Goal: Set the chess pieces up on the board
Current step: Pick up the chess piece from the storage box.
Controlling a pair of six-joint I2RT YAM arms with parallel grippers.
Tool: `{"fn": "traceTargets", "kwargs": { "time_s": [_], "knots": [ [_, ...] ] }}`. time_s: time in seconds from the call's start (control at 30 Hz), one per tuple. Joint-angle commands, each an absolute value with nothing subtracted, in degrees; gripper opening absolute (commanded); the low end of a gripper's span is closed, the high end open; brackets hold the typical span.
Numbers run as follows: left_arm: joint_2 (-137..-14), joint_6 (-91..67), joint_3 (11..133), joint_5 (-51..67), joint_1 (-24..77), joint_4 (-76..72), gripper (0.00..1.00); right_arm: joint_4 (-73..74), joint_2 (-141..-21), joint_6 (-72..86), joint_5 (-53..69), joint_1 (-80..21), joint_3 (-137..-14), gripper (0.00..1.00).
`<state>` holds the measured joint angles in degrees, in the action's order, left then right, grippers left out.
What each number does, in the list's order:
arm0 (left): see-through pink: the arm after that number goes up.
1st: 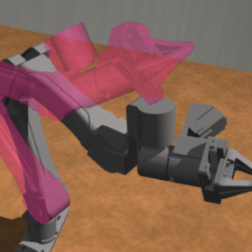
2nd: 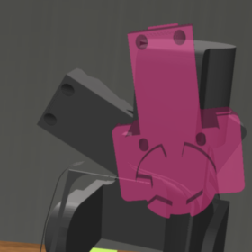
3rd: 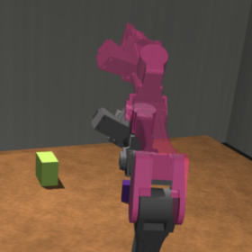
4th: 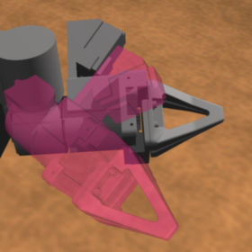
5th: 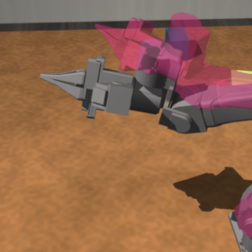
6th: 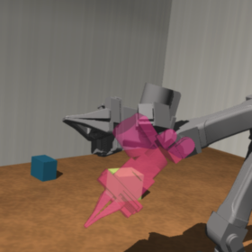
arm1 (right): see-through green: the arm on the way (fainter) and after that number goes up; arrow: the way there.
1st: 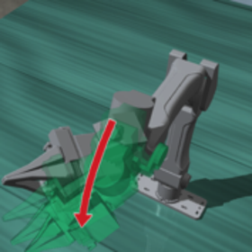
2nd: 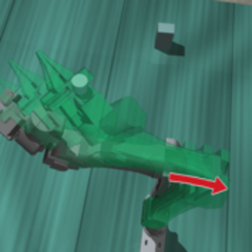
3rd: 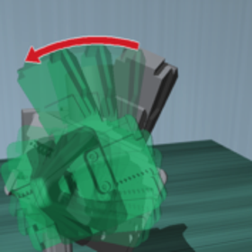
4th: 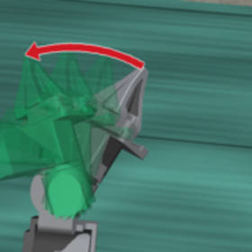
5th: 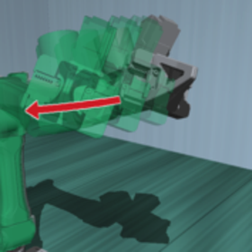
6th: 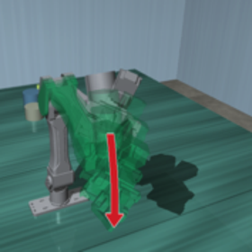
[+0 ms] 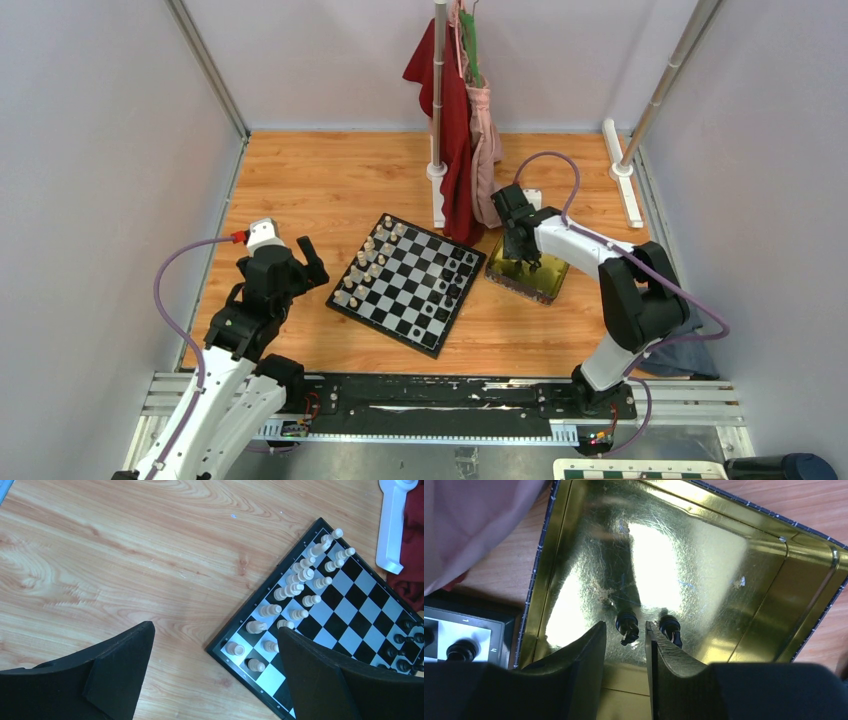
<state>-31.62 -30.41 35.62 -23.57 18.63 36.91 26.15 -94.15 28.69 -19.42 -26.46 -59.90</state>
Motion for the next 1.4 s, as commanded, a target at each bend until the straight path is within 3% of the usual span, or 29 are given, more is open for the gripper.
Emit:
{"fn": "traceTargets", "kwargs": {
  "time_s": [0.0, 0.2, 0.8, 1.37],
  "knots": [
    [-32.0, -30.0, 35.4, -24.3, 19.1, 36.5, 1.00, 25.8, -95.3, 28.4, -18.5, -25.2, -58.3, 0.38],
    [-32.2, -30.0, 35.4, -24.3, 19.1, 36.5, 1.00, 25.7, -95.6, 28.4, -18.2, -25.0, -57.7, 0.35],
    [-31.7, -30.1, 35.4, -24.4, 19.1, 36.5, 1.00, 26.8, -93.0, 27.7, -18.6, -24.8, -56.5, 0.00],
    [-29.5, -30.3, 35.1, -24.2, 19.2, 36.2, 1.00, 31.8, -80.7, 25.1, -19.8, -27.4, -54.7, 0.00]
  ]
}}
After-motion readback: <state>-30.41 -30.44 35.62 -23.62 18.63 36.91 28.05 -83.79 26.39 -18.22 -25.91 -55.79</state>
